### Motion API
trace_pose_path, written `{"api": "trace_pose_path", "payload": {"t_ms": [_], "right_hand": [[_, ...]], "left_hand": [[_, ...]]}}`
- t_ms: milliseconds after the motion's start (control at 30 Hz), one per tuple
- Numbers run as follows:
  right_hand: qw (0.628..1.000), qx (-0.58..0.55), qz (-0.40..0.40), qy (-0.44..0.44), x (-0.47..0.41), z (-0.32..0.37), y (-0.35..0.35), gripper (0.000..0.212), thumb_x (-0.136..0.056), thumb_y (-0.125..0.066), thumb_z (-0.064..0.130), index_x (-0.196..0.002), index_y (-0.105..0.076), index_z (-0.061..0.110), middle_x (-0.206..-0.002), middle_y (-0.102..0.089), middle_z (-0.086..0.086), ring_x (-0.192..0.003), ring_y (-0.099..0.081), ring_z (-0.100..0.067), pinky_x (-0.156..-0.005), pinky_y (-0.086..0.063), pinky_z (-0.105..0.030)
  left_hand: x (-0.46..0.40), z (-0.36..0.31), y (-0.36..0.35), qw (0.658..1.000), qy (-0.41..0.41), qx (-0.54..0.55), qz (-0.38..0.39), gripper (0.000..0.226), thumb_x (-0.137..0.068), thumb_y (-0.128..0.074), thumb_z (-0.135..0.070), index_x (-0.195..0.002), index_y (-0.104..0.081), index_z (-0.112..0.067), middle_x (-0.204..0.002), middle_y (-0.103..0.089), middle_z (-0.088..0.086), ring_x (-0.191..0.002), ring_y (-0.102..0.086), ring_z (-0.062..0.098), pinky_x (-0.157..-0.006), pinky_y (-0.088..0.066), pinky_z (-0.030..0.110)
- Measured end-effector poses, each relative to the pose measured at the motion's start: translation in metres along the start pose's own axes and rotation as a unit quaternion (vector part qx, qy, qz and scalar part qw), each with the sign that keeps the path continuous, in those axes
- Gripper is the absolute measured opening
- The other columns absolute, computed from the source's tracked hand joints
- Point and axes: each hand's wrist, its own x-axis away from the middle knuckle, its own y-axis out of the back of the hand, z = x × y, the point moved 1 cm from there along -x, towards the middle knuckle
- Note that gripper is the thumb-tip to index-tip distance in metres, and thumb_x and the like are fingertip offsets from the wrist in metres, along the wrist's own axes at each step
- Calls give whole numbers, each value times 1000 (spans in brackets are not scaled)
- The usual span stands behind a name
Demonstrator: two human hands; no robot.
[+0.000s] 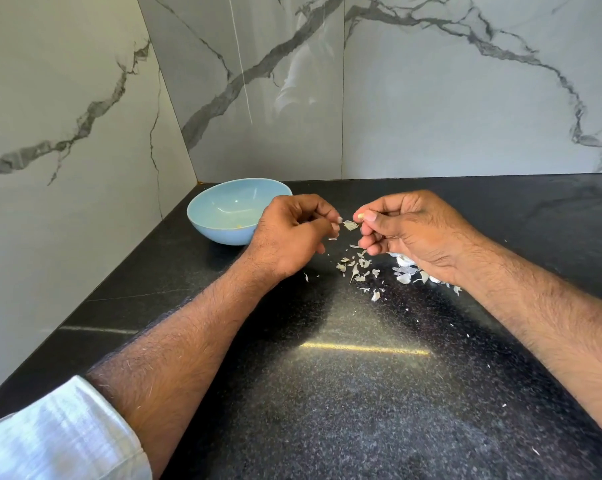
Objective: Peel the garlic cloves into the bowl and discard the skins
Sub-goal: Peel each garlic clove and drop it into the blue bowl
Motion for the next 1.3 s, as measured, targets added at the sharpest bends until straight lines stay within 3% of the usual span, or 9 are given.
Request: {"api": "trace_pose_path", "payload": {"t_ms": [133, 267, 367, 467, 700, 900, 1033, 1200, 1300], "right_hand": [[1000, 30, 8, -3, 2, -1, 0, 13, -97, -68, 3, -107, -76, 0, -85, -74, -15, -77, -73, -25, -69, -61, -34], [999, 44, 15, -6, 3, 0, 0, 13, -97, -70, 6, -107, -78, 4, -85, -75, -12, -79, -73, -24, -64, -59, -30], [999, 39, 8, -3, 2, 0, 1, 13, -95, -72, 8, -106, -78, 4, -87, -76, -13, -78, -73, -24, -63, -57, -29], [1000, 27, -11, -5, 1, -1, 2, 15, -91, -77, 11, -103, -77, 1, -84, -75, -14, -75, -71, -24, -61, -52, -31], [999, 42, 13, -8, 1, -2, 1, 14, -95, -74, 12, -102, -78, 0, -82, -73, -13, -74, -70, -22, -60, -48, -30], [999, 42, 28, 0, 2, -1, -3, 10, -97, -70, 7, -101, -75, -1, -79, -70, -11, -74, -68, -23, -63, -49, -33], [998, 56, 6, 9, 1, 1, -1, 20, -96, -59, -13, -102, -74, -1, -89, -76, -16, -80, -74, -25, -71, -55, -39], [994, 101, -22, 27, 3, 8, 1, 21, -99, -71, 23, -94, -78, 4, -84, -78, -15, -71, -71, -24, -68, -58, -37], [985, 140, -75, 71, 3, 11, 3, 15, -83, -88, 18, -84, -76, 10, -75, -76, -7, -64, -68, -16, -61, -59, -32]], "left_hand": [[3, -11, -1, 999, 25, 23, 22, 33, -101, -45, -4, -79, -69, -4, -77, -75, 22, -58, -63, 26, -45, -42, 21], [1, -3, 1, 995, 66, -75, 30, 68, -111, -44, -53, -70, -56, 0, -62, -70, 17, -54, -67, 24, -55, -47, 28], [-1, 6, 2, 994, -6, -111, -23, 30, -99, -76, -29, -86, -57, -10, -72, -72, 11, -59, -73, 23, -57, -59, 36], [-3, 9, 2, 999, -45, -32, -3, 21, -95, -72, -1, -102, -62, -18, -91, -70, 9, -79, -74, 36, -56, -61, 38], [0, 7, -9, 993, -113, 28, 29, 18, -92, -85, -15, -109, -81, -15, -88, -79, 1, -74, -75, 23, -60, -64, 38], [-3, 11, -8, 992, -59, 110, 9, 7, -95, -78, -3, -101, -79, -7, -86, -80, 7, -79, -79, 22, -70, -61, 30], [-3, 8, -7, 983, -29, 179, 16, 10, -98, -72, 3, -106, -76, 0, -86, -79, 13, -78, -77, 20, -71, -61, 28], [-1, 5, -5, 972, -4, 231, 31, 10, -99, -69, 1, -106, -75, -3, -89, -79, 14, -78, -76, 20, -74, -63, 30], [-1, 5, -4, 967, 5, 253, 36, 9, -100, -68, -1, -107, -74, -2, -89, -78, 14, -76, -75, 19, -74, -62, 31]]}}
